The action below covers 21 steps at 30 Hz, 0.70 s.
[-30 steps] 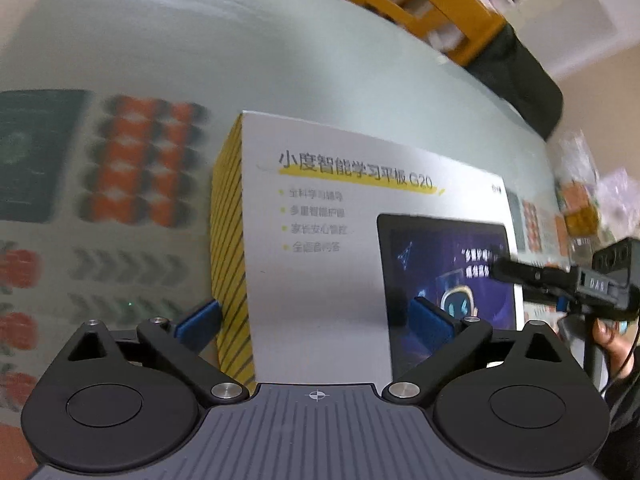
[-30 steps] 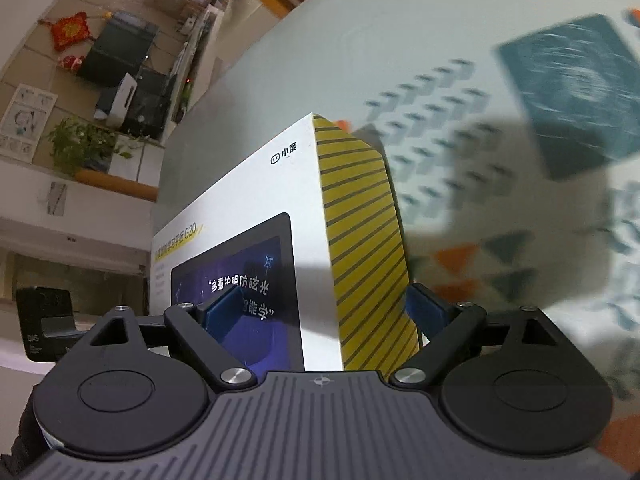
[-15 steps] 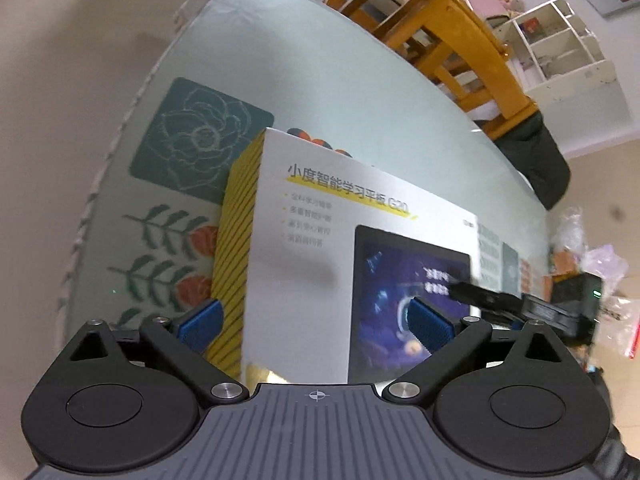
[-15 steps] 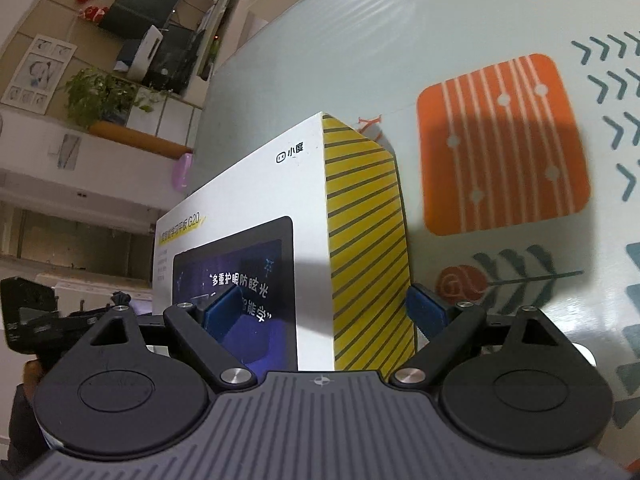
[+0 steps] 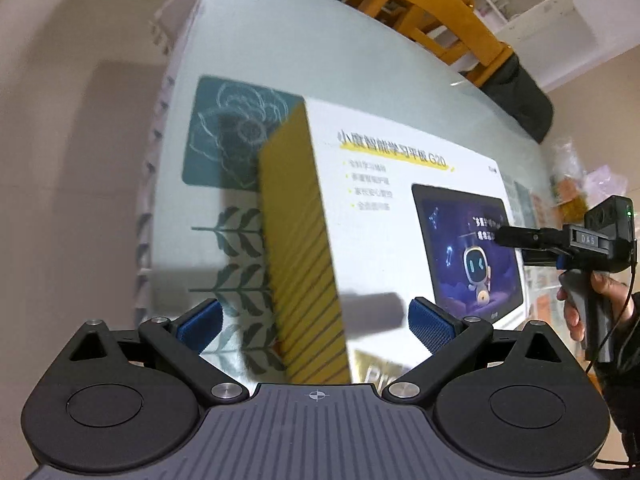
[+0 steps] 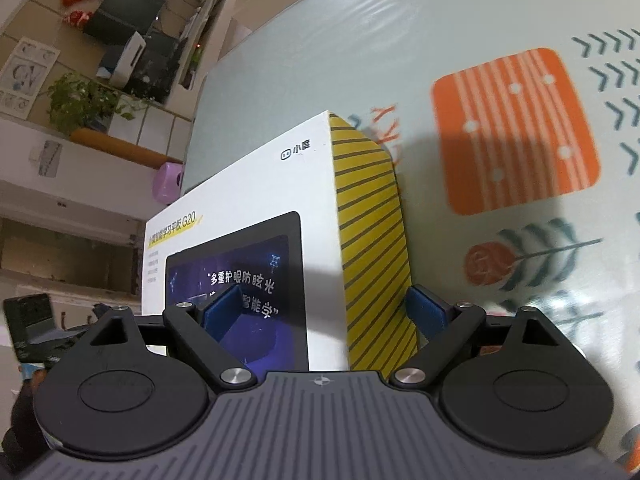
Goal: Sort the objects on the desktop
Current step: 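Lift the tablet box off the table with both grippers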
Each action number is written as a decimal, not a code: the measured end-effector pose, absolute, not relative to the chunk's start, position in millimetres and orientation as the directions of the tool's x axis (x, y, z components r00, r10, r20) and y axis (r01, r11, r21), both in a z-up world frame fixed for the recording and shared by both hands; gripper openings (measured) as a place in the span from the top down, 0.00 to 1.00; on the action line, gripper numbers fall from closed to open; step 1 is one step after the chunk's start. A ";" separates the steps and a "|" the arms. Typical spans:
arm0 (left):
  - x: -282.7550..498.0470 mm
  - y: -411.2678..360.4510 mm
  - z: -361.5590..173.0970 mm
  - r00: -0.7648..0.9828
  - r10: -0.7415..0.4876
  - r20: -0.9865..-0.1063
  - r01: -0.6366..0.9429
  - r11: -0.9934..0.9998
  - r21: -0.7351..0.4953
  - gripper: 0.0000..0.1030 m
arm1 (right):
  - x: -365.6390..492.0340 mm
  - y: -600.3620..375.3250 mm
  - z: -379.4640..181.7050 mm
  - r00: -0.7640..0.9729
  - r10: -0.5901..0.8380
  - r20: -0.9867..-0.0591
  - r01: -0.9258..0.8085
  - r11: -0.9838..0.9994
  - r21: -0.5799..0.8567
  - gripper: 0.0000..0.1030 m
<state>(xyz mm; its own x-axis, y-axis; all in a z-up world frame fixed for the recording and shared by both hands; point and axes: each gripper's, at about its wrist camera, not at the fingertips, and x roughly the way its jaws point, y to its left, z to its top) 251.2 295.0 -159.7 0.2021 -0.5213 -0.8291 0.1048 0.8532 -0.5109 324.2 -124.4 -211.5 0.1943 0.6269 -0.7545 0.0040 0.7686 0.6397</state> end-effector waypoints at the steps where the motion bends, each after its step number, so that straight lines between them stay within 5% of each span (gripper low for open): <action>1: 251.2 298.3 -163.2 0.207 -0.544 -0.813 0.111 0.839 -0.533 0.02 | 323.2 -120.8 -210.9 0.195 0.625 -0.756 0.004 0.771 0.637 0.00; 21: 273.4 386.0 -185.2 0.211 -0.654 -0.726 0.113 0.754 -0.647 0.00 | 308.2 -32.8 -205.2 0.187 0.634 -0.750 -0.032 0.767 0.641 0.00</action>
